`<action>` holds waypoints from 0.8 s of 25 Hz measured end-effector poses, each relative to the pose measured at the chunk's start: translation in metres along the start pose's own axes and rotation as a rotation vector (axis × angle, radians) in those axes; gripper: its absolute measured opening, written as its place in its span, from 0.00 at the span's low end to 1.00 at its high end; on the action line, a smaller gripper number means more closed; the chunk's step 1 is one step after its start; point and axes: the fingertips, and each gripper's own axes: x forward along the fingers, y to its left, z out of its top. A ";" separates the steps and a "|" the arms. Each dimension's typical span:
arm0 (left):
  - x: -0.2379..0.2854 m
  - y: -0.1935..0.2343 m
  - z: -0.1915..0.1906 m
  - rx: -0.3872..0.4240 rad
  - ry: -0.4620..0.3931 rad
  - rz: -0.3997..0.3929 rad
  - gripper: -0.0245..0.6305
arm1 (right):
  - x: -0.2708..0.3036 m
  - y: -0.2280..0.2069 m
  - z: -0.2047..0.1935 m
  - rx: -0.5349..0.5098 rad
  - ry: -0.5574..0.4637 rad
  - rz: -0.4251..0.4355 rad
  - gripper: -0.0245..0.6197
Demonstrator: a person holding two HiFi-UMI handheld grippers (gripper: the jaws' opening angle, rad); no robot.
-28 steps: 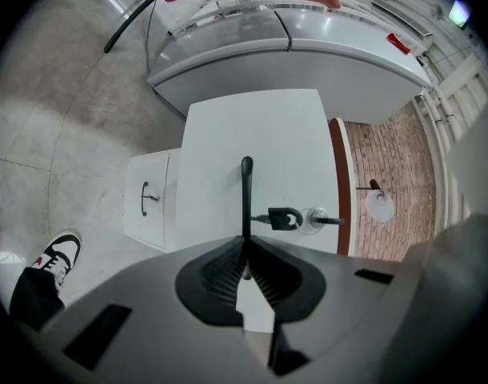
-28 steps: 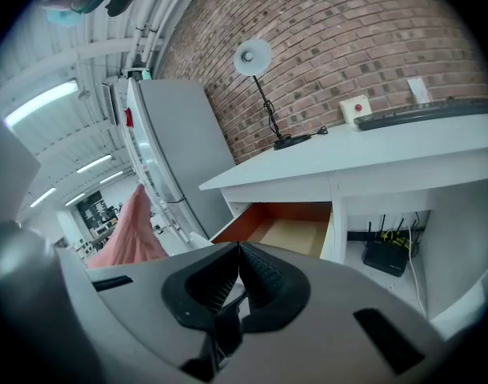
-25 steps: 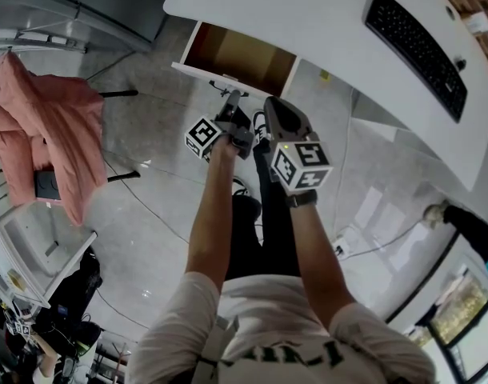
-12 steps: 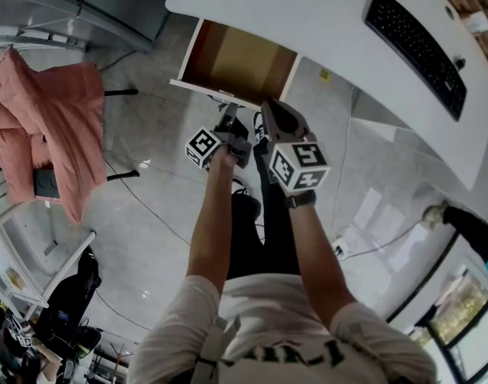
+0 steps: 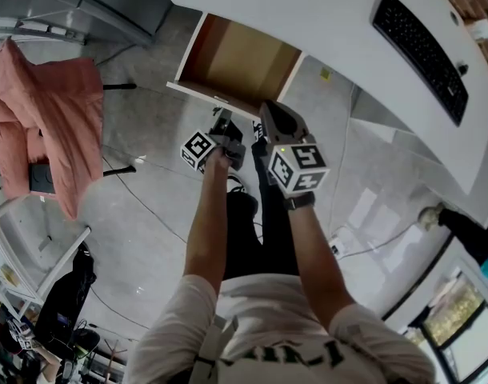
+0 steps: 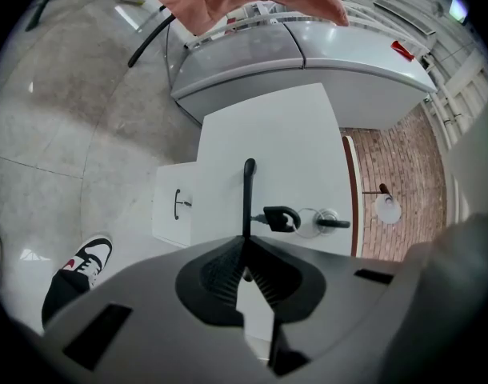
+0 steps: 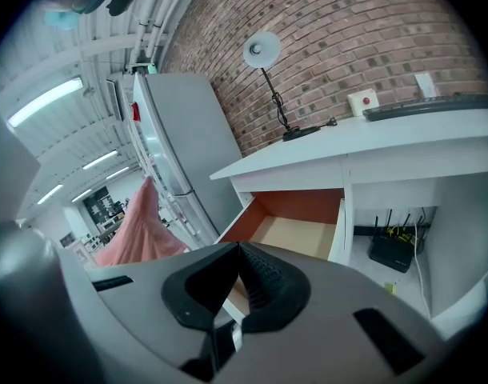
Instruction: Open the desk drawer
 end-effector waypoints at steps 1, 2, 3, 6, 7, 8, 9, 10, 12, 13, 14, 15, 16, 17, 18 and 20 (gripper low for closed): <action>-0.001 0.004 0.000 -0.001 0.002 0.009 0.06 | 0.002 0.002 0.000 -0.002 0.002 0.006 0.05; -0.001 0.008 0.001 -0.003 0.003 0.019 0.06 | 0.003 0.004 0.000 -0.005 0.002 0.013 0.05; -0.001 0.012 0.001 -0.005 0.004 0.027 0.06 | 0.005 0.006 0.000 -0.008 0.002 0.018 0.05; -0.002 0.020 0.002 -0.015 0.001 0.044 0.06 | 0.008 0.007 0.000 -0.011 0.003 0.025 0.05; -0.002 0.023 0.002 -0.018 -0.003 0.048 0.06 | 0.008 0.007 0.000 -0.011 0.005 0.027 0.05; -0.003 0.026 0.003 -0.021 -0.008 0.053 0.06 | 0.009 0.006 -0.001 -0.013 0.007 0.029 0.05; -0.003 0.028 0.003 -0.024 -0.010 0.058 0.06 | 0.009 0.004 -0.002 -0.015 0.010 0.032 0.05; -0.004 0.031 0.002 -0.026 -0.011 0.061 0.06 | 0.009 0.003 -0.003 -0.018 0.014 0.032 0.05; -0.003 0.033 0.001 -0.025 -0.008 0.058 0.06 | 0.009 -0.002 -0.005 -0.017 0.019 0.029 0.05; -0.003 0.033 0.000 -0.024 -0.008 0.054 0.06 | 0.009 -0.004 -0.005 -0.015 0.020 0.028 0.05; -0.003 0.033 0.000 -0.023 -0.009 0.051 0.06 | 0.010 -0.005 -0.006 -0.013 0.021 0.027 0.05; -0.003 0.033 0.000 -0.023 -0.010 0.051 0.06 | 0.011 -0.006 -0.005 -0.012 0.022 0.028 0.05; -0.002 0.033 -0.001 -0.023 -0.011 0.052 0.06 | 0.012 -0.006 -0.005 -0.012 0.022 0.029 0.05; 0.000 0.034 -0.001 -0.020 -0.011 0.057 0.06 | 0.013 -0.006 -0.005 -0.012 0.023 0.031 0.05; 0.000 0.034 -0.001 -0.015 -0.009 0.067 0.06 | 0.014 -0.005 -0.006 -0.012 0.024 0.032 0.05; 0.001 0.037 0.001 -0.008 -0.007 0.089 0.06 | 0.016 -0.001 -0.007 -0.011 0.029 0.034 0.05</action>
